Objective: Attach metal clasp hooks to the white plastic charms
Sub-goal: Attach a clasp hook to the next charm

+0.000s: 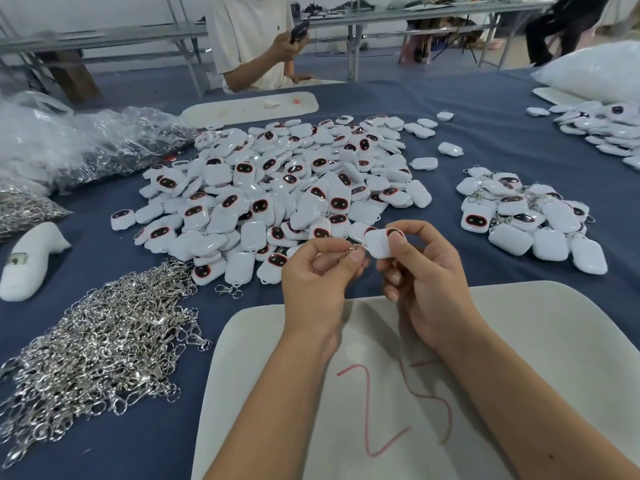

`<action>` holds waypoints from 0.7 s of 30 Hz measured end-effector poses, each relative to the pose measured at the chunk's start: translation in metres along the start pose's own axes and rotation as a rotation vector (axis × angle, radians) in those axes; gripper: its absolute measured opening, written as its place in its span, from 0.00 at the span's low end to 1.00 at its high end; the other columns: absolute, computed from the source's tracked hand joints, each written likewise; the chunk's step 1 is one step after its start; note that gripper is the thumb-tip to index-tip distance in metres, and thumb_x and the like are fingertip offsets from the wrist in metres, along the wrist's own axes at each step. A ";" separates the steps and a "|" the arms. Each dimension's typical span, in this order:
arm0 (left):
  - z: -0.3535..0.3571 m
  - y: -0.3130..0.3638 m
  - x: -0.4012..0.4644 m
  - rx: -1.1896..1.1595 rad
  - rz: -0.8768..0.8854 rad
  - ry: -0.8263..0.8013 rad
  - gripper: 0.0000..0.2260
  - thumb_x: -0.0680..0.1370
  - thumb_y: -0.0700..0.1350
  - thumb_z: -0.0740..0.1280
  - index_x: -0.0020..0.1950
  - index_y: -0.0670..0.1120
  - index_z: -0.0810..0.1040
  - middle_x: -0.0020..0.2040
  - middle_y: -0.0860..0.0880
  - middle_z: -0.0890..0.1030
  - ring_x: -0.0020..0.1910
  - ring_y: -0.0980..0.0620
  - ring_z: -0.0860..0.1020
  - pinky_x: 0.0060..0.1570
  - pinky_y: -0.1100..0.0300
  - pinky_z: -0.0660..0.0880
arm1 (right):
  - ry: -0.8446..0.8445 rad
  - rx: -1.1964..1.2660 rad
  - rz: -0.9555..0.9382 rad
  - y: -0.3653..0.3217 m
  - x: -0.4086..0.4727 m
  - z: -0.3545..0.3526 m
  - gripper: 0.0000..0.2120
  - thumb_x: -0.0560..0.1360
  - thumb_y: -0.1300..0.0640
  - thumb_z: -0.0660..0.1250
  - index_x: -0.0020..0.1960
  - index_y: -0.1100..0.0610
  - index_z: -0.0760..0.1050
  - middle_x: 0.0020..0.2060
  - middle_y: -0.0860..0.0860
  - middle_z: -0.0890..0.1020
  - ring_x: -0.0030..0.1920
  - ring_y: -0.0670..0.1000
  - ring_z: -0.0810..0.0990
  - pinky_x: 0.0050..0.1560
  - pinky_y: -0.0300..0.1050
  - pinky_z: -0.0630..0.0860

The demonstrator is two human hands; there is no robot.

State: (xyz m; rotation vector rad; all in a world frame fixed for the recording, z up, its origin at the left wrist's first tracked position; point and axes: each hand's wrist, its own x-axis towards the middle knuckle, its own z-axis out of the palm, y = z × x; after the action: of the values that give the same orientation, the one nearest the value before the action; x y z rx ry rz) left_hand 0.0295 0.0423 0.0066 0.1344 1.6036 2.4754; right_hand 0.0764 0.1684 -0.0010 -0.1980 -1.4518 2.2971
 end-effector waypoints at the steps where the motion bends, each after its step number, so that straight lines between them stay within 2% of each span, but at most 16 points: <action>1: -0.001 0.000 0.001 0.070 0.029 0.019 0.10 0.74 0.29 0.73 0.45 0.43 0.79 0.38 0.42 0.86 0.36 0.49 0.84 0.41 0.62 0.80 | 0.007 -0.009 0.001 0.000 0.000 0.000 0.02 0.82 0.60 0.67 0.54 0.58 0.77 0.32 0.57 0.79 0.27 0.49 0.70 0.23 0.40 0.69; 4: -0.006 0.001 0.003 0.358 0.179 0.054 0.12 0.74 0.33 0.76 0.46 0.47 0.77 0.38 0.46 0.86 0.38 0.48 0.85 0.42 0.60 0.81 | 0.025 -0.053 0.000 0.001 0.000 0.000 0.01 0.82 0.60 0.68 0.54 0.58 0.77 0.32 0.57 0.79 0.27 0.49 0.69 0.23 0.41 0.69; 7: -0.009 0.003 0.000 0.678 0.381 0.064 0.15 0.73 0.36 0.76 0.44 0.54 0.75 0.37 0.53 0.84 0.38 0.57 0.83 0.42 0.64 0.79 | 0.027 -0.128 -0.025 0.003 -0.001 -0.001 0.01 0.82 0.60 0.69 0.53 0.56 0.77 0.32 0.57 0.79 0.27 0.48 0.70 0.23 0.41 0.69; 9: -0.010 0.004 0.000 0.834 0.483 0.034 0.13 0.73 0.37 0.75 0.45 0.52 0.75 0.39 0.55 0.83 0.40 0.56 0.82 0.45 0.56 0.80 | 0.021 -0.208 -0.061 0.003 -0.003 -0.001 0.01 0.81 0.59 0.69 0.53 0.56 0.77 0.32 0.56 0.79 0.26 0.48 0.71 0.24 0.42 0.70; 11: -0.010 0.005 0.000 0.933 0.525 0.000 0.10 0.74 0.37 0.73 0.47 0.49 0.76 0.39 0.53 0.82 0.41 0.49 0.82 0.45 0.48 0.79 | 0.018 -0.287 -0.097 0.003 -0.004 -0.001 0.03 0.82 0.59 0.68 0.54 0.56 0.75 0.31 0.54 0.80 0.26 0.48 0.71 0.24 0.42 0.71; 15: -0.009 0.005 0.000 1.066 0.590 -0.031 0.10 0.74 0.35 0.72 0.48 0.48 0.74 0.39 0.50 0.81 0.41 0.43 0.79 0.44 0.44 0.76 | 0.030 -0.494 -0.188 0.003 -0.007 0.000 0.05 0.82 0.59 0.69 0.53 0.55 0.73 0.31 0.49 0.81 0.27 0.47 0.76 0.25 0.47 0.74; 18: -0.007 0.003 0.000 1.120 0.543 -0.041 0.11 0.74 0.35 0.72 0.47 0.49 0.74 0.38 0.50 0.82 0.41 0.44 0.79 0.44 0.45 0.76 | 0.059 -0.727 -0.293 0.006 -0.009 0.003 0.08 0.81 0.58 0.71 0.51 0.53 0.71 0.34 0.46 0.84 0.30 0.52 0.80 0.32 0.52 0.79; 19: -0.007 0.002 0.000 1.108 0.516 -0.024 0.11 0.74 0.36 0.73 0.46 0.49 0.74 0.37 0.51 0.81 0.40 0.45 0.80 0.43 0.47 0.76 | 0.069 -0.742 -0.305 0.006 -0.010 0.003 0.08 0.80 0.58 0.72 0.51 0.53 0.71 0.35 0.46 0.84 0.31 0.53 0.80 0.33 0.53 0.79; 21: -0.009 0.001 0.002 0.941 0.412 0.036 0.11 0.72 0.36 0.76 0.42 0.49 0.76 0.34 0.53 0.81 0.35 0.52 0.80 0.39 0.57 0.77 | 0.088 -0.613 -0.254 0.006 -0.010 0.003 0.07 0.80 0.57 0.71 0.51 0.53 0.72 0.33 0.49 0.83 0.29 0.54 0.78 0.26 0.52 0.76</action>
State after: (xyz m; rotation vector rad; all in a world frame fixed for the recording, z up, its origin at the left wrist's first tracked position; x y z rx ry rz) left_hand 0.0260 0.0343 0.0041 0.5907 2.8430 1.7028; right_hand 0.0823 0.1595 -0.0058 -0.2660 -1.9660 1.5749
